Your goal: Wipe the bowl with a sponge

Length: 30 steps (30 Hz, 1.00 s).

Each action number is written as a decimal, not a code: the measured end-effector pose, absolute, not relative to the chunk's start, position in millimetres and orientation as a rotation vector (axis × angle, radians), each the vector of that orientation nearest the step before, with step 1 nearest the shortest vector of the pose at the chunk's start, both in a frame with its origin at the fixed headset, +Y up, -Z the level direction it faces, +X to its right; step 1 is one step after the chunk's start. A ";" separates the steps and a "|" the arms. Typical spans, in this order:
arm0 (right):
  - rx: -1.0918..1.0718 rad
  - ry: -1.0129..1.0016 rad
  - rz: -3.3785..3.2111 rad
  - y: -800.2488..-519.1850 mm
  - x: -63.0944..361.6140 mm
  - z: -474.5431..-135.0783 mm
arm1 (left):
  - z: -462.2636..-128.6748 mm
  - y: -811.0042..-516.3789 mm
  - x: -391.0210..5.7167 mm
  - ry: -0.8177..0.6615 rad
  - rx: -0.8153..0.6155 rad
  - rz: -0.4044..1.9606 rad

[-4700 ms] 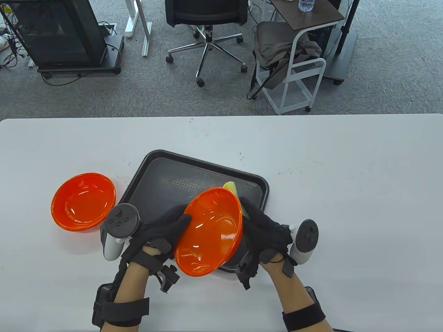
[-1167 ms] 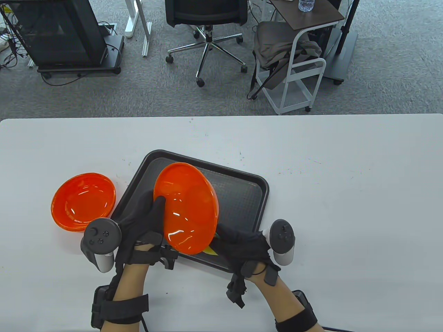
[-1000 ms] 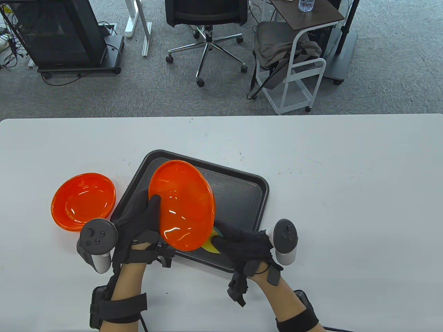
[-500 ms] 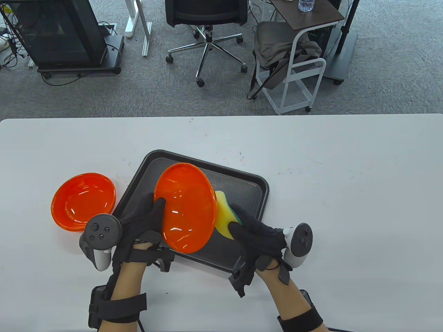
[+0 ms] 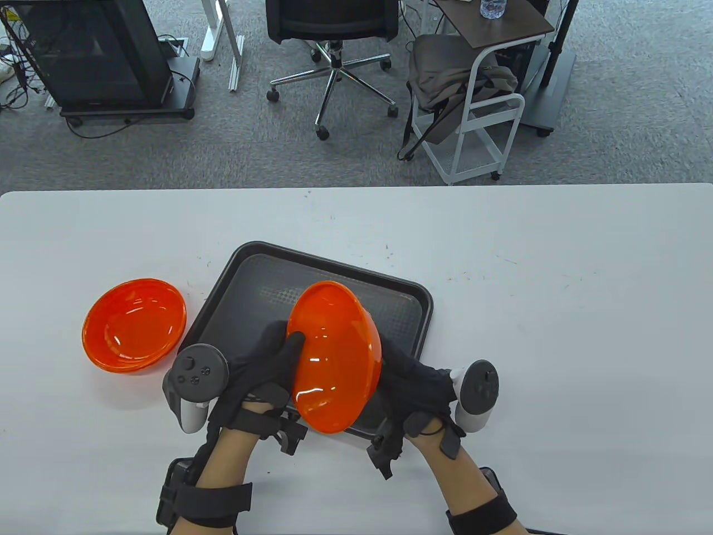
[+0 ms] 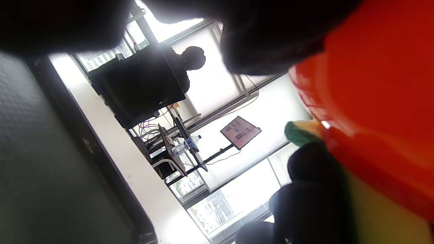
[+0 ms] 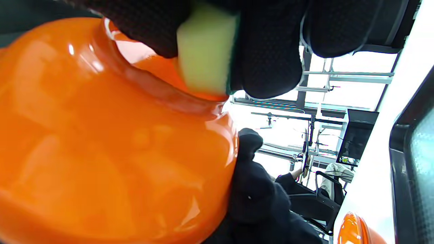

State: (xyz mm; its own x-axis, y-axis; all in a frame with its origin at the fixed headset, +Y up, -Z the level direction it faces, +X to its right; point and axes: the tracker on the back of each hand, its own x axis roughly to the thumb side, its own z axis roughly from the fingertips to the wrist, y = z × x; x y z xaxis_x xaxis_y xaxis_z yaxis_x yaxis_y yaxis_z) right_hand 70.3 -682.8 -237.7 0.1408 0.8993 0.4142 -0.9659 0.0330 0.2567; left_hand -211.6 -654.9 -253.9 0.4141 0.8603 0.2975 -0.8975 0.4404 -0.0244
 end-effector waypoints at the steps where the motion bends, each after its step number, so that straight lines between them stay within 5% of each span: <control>1: 0.552 -0.120 1.451 -683.1 69.6 -238.2 | -253.4 -653.6 -213.2 -0.280 0.160 1.106; 16: 0.636 -0.056 1.396 -676.2 65.1 -237.4 | -259.4 -658.0 -242.8 -0.160 0.172 1.174; 30: 0.544 -0.155 1.434 -677.1 73.7 -236.6 | -257.4 -657.5 -217.8 -0.292 0.093 1.210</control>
